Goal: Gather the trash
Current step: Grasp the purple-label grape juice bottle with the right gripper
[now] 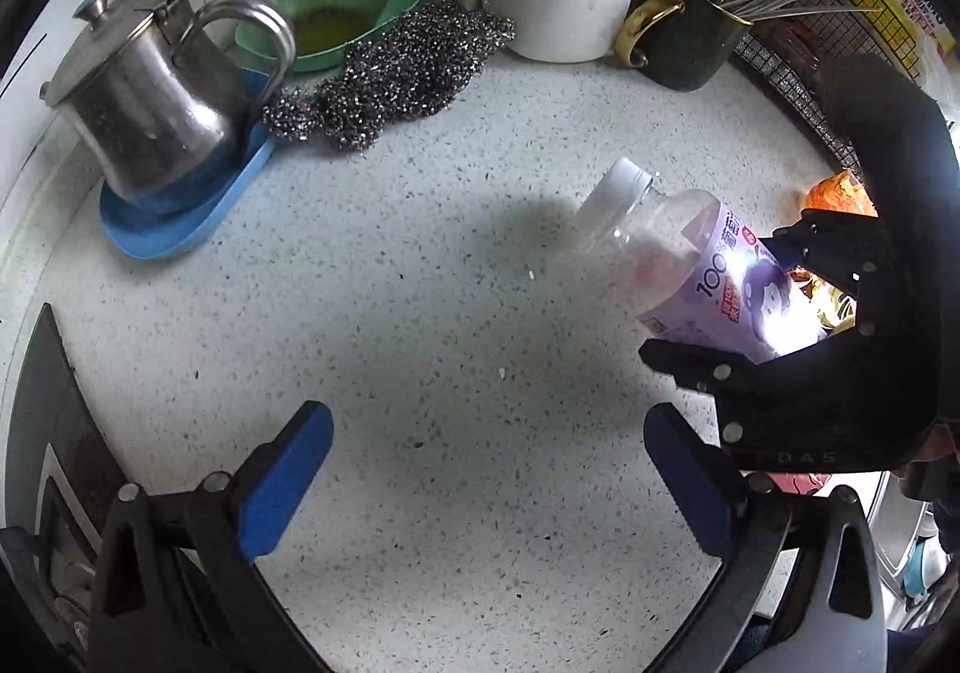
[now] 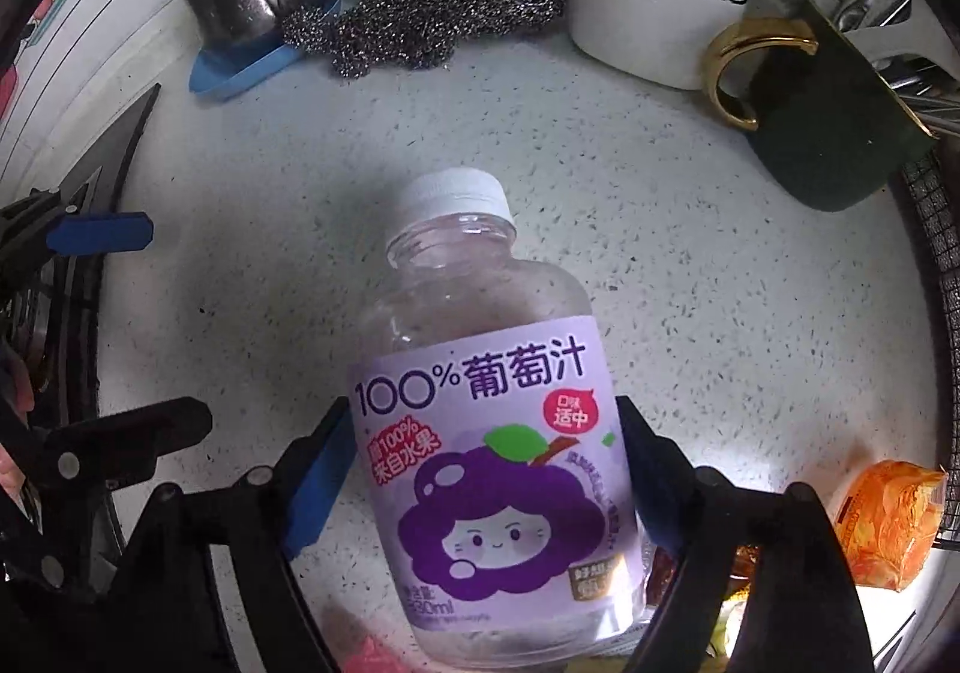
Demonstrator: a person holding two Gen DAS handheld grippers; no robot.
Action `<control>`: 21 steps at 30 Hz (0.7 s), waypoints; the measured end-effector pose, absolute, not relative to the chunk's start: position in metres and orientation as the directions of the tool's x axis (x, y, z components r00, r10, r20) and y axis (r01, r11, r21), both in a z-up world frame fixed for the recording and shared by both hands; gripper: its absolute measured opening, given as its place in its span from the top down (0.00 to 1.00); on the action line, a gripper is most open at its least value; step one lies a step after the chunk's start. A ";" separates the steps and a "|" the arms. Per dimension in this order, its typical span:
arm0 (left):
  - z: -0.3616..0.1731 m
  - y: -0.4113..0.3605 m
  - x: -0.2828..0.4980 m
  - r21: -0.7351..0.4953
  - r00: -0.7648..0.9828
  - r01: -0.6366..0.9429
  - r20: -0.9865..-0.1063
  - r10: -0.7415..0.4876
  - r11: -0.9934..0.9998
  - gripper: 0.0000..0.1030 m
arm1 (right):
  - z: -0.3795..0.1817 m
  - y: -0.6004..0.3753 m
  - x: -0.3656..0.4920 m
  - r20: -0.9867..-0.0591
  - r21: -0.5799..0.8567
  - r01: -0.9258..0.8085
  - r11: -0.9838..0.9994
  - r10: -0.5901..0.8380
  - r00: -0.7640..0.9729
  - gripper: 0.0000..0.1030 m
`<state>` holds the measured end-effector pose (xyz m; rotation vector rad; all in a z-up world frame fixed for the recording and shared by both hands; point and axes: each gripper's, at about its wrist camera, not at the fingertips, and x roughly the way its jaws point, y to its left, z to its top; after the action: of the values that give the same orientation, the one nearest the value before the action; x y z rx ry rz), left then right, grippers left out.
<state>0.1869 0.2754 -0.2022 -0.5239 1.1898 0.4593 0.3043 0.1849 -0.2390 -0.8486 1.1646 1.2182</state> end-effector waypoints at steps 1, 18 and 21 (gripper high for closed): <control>-0.202 0.275 0.185 -0.144 0.308 -0.593 -0.950 0.058 0.792 0.00 | -0.238 0.185 0.302 -0.967 0.079 -0.981 0.178 0.252 -0.033 0.35; -0.163 0.226 0.207 -0.207 0.419 -0.392 -0.908 -0.026 0.896 0.00 | -0.171 0.074 0.298 -0.916 0.102 -0.872 0.479 0.388 0.105 0.37; -0.154 0.205 0.228 -0.191 0.424 -0.319 -0.905 -0.041 0.928 0.00 | -0.158 0.038 0.303 -0.916 0.109 -0.814 0.570 0.376 0.141 0.37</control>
<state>0.2277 0.2053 -0.1538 -0.3602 1.1264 0.1787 0.3035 0.0377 -0.1584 -0.4729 1.1269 0.9069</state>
